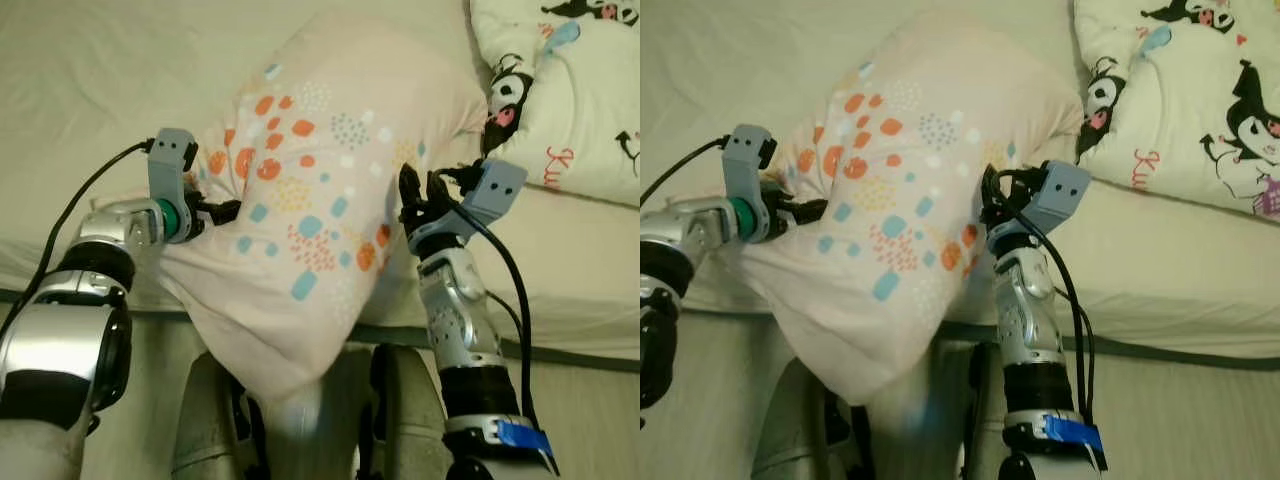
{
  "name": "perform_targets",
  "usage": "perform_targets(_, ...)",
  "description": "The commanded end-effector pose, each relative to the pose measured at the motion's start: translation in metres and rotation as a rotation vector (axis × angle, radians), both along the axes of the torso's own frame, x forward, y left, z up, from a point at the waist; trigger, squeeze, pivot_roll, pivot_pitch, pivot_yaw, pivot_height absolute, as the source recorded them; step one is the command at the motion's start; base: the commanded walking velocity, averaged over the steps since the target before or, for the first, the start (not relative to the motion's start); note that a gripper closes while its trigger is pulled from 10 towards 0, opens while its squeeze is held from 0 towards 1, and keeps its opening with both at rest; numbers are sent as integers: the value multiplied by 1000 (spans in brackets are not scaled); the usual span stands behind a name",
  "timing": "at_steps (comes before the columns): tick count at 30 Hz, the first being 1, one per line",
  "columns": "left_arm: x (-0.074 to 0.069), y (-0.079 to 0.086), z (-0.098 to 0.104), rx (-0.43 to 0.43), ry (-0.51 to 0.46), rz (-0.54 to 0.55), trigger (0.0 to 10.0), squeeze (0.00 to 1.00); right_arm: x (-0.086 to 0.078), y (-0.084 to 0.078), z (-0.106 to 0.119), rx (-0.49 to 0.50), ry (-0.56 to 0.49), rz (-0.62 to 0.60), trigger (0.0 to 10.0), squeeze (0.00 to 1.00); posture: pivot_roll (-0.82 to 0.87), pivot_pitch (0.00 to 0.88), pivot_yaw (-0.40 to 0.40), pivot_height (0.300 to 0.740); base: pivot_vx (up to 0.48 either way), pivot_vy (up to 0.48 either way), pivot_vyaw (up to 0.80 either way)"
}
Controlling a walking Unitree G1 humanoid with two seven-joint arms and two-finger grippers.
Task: Clean up the room
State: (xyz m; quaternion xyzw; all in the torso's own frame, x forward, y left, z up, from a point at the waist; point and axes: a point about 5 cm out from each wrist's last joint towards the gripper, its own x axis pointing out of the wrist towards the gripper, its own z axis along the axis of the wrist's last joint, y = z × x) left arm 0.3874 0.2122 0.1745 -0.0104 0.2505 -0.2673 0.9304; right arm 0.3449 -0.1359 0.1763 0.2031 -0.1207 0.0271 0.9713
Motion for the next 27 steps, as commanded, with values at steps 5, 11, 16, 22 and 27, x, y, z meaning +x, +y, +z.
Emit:
perform_targets(5,-22,4,-15,-56,171,-157,10000,0,-1,-11,-12,2,50,-51,10000,0,-31,222,43,590,0,0,0)
perform_targets(11,-32,-5,-8,-70,159,-216,10000,0,1,-16,-16,73,79,-80,10000,0,-23,220,41,590,0,0,0)
perform_targets(16,-28,-24,-11,-92,132,-191,10000,0,4,-5,-36,360,171,48,10000,204,-32,219,40,590,0,0,0)
perform_targets(22,-34,-34,-8,-107,117,-224,10000,0,10,6,-44,503,245,124,10000,1000,-23,215,27,590,0,0,0)
perform_targets(27,-39,-37,-7,-114,109,-205,10000,0,-2,24,-59,461,358,187,10000,1000,-20,218,6,590,0,0,0)
